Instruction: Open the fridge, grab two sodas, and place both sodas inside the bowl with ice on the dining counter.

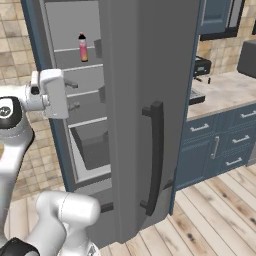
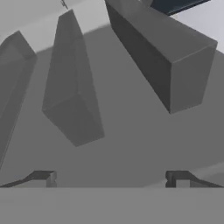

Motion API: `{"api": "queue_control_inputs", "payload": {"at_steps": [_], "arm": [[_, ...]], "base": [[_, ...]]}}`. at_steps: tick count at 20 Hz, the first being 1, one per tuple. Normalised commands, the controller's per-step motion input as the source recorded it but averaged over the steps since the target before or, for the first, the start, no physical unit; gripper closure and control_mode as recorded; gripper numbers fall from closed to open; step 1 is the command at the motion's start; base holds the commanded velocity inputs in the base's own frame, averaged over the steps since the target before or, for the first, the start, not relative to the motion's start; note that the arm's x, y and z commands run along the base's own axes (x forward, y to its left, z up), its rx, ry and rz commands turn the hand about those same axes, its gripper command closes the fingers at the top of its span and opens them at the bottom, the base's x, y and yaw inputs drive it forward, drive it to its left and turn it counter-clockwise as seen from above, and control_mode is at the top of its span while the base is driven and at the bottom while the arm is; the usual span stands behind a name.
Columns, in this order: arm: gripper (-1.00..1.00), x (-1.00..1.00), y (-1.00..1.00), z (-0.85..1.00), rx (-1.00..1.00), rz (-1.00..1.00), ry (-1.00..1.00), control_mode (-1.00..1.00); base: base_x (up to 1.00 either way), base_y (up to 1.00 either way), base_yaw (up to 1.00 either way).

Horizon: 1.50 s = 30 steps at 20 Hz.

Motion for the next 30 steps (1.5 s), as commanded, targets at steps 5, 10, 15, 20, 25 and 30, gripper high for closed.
{"api": "queue_control_inputs", "payload": {"at_steps": [5,10,15,20,25,30], "arm": [[-1.0,0.0,-0.44,-0.04,0.0,0.0,-0.11,-1.0],[-1.0,0.0,-0.47,0.0,0.0,0.0,-0.08,-1.0],[-1.0,-0.11,-0.57,0.0,0.0,0.0,-0.1,-1.0],[-1.0,-0.26,-0.64,0.0,0.0,0.0,-0.11,-1.0],[-1.0,-0.32,-0.73,0.0,0.02,0.0,-0.12,-1.0],[-1.0,-0.14,-0.89,0.0,0.05,0.0,-0.06,-1.0]], "base": [[0.0,0.0,0.0],[0.0,0.0,0.0],[0.0,0.0,0.0],[0.0,0.0,0.0],[0.0,0.0,0.0],[0.0,0.0,0.0]]}}
